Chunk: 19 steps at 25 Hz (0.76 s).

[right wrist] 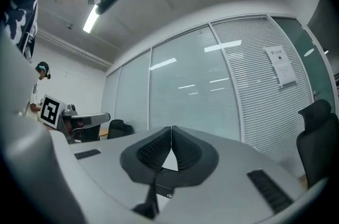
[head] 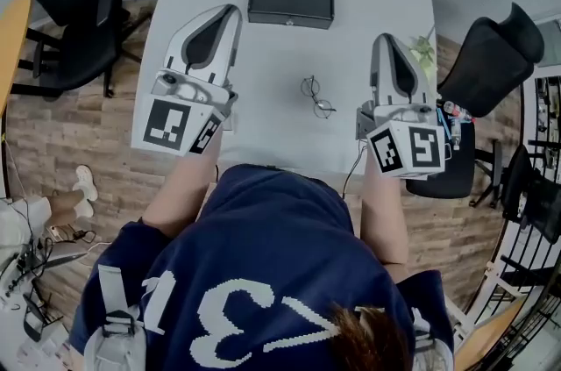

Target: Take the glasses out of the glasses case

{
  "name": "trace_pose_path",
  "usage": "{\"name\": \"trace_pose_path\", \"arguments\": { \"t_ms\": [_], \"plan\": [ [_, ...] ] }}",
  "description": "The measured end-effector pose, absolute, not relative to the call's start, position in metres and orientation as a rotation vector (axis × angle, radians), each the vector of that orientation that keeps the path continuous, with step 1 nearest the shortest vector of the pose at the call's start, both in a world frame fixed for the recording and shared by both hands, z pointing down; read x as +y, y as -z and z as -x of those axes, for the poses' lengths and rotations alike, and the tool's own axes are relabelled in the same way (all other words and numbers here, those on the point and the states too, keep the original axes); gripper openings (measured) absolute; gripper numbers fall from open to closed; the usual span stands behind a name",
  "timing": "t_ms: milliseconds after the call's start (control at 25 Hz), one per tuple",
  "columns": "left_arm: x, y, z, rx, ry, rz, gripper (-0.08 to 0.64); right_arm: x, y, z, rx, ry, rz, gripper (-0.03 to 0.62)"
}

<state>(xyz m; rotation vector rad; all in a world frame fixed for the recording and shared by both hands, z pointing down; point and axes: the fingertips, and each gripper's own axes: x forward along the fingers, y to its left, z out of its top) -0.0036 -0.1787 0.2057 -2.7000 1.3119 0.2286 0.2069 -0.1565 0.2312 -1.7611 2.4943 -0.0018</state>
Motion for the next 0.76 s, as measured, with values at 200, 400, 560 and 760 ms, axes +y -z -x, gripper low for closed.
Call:
{"name": "trace_pose_path", "arguments": {
  "t_ms": [200,400,560,760],
  "plan": [
    [-0.1746,-0.2028,0.0071,1.321,-0.257,2.709,0.02,-0.1523,-0.2259,-0.2057,2.483,0.01,1.766,0.026],
    [-0.1737,-0.2009,0.0082,1.341,-0.247,2.695,0.02,-0.1512,-0.2233,-0.2091,2.471,0.014,1.773,0.026],
    [-0.1727,-0.2023,0.0068,1.344,-0.238,2.691,0.02,-0.1521,-0.2237,-0.2103,2.474,0.022,1.766,0.026],
    [-0.1716,-0.2048,0.0025,1.343,-0.231,2.691,0.02,-0.152,-0.2261,-0.2121,2.489,0.004,1.772,0.026]
  ]
}}
